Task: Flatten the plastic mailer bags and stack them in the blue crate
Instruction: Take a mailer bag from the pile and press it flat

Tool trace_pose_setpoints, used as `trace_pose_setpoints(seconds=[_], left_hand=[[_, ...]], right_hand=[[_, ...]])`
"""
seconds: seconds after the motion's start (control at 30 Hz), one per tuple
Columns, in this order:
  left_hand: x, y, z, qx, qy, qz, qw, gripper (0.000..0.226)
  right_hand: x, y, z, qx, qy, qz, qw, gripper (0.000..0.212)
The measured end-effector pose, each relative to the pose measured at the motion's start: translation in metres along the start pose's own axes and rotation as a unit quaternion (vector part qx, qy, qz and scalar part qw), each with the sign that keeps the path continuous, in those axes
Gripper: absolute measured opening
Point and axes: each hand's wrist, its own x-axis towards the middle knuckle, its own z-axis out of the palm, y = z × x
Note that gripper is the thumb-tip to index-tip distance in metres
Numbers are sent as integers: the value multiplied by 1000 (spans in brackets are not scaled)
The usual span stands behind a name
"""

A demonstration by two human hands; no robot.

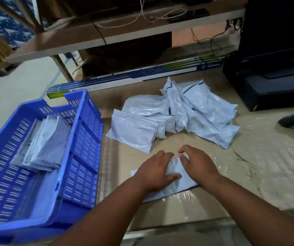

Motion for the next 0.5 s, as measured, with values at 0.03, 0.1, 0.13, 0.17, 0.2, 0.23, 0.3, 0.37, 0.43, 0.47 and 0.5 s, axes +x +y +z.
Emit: trace_pose_setpoints(seconds=[0.03,0.1,0.13,0.17,0.2,0.23,0.3,0.37,0.43,0.47,0.5], left_hand=[[1,9,8,20,8,6,1000,69],[1,22,23,70,44,22,996,58],[-1,25,28,93,64,28,993,54],[-3,29,32,113,81,33,990,51],[-5,30,34,130,97,34,986,49],[-7,31,35,146,109,32,983,47],[-14,30,37,166,125,14,978,44],[-21,30,36,177,142,-22,974,42],[-27,32,34,187,171,-55,966,40],[-29,34,33,187,187,-57,963,40],[-31,38,34,179,200,-45,962,41]], right_hand=[[-8,10,-5,-18,12,4,1000,8],[-22,28,-15,-49,29,16,998,10],[-26,35,-18,-64,36,22,997,12],[-31,42,-21,-77,41,27,996,13],[-33,46,-23,-87,44,34,995,15],[-35,50,-25,-94,45,41,994,15],[-36,54,-23,-107,61,41,992,15],[-37,55,-23,-131,87,20,987,14],[-40,55,-24,-172,116,-24,978,21],[-43,54,-26,-183,127,-49,974,25],[-46,51,-29,-186,127,-77,971,29]])
